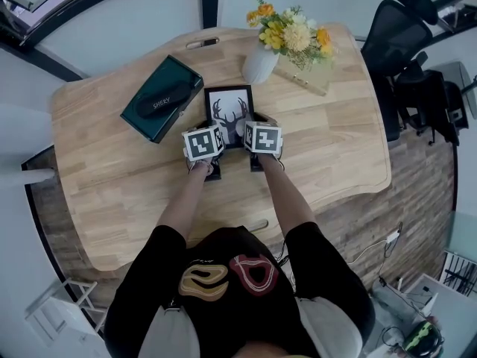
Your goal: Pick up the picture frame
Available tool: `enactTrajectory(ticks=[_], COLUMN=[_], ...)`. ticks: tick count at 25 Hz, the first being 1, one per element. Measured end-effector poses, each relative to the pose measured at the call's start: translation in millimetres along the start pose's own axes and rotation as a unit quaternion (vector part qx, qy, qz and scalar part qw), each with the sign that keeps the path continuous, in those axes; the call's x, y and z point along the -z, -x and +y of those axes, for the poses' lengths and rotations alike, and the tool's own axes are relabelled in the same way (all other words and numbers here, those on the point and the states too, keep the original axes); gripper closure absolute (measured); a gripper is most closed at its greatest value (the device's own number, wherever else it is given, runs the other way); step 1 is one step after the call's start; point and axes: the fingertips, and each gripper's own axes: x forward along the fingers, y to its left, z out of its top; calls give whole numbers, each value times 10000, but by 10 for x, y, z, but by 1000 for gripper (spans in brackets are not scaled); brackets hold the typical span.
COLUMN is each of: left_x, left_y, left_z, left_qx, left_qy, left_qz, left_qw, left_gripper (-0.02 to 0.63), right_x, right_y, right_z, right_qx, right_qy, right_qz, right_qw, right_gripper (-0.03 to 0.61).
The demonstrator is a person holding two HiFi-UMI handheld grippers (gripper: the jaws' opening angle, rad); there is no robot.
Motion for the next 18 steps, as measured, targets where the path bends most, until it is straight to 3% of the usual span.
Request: enactTrajectory(ticks=[18], left_x=[-171], left_y=[416], left_z=[-117], left_qx=[39], left_qy=[-271], left_qz=[-518], left_qw=[9983], left_gripper=[537], right_x=[-217], right_y=[445], right_z=[126], right_qx=[-94], right_qy=[87], right_qz=[-509], right_qw=[9986], right_gripper=[508])
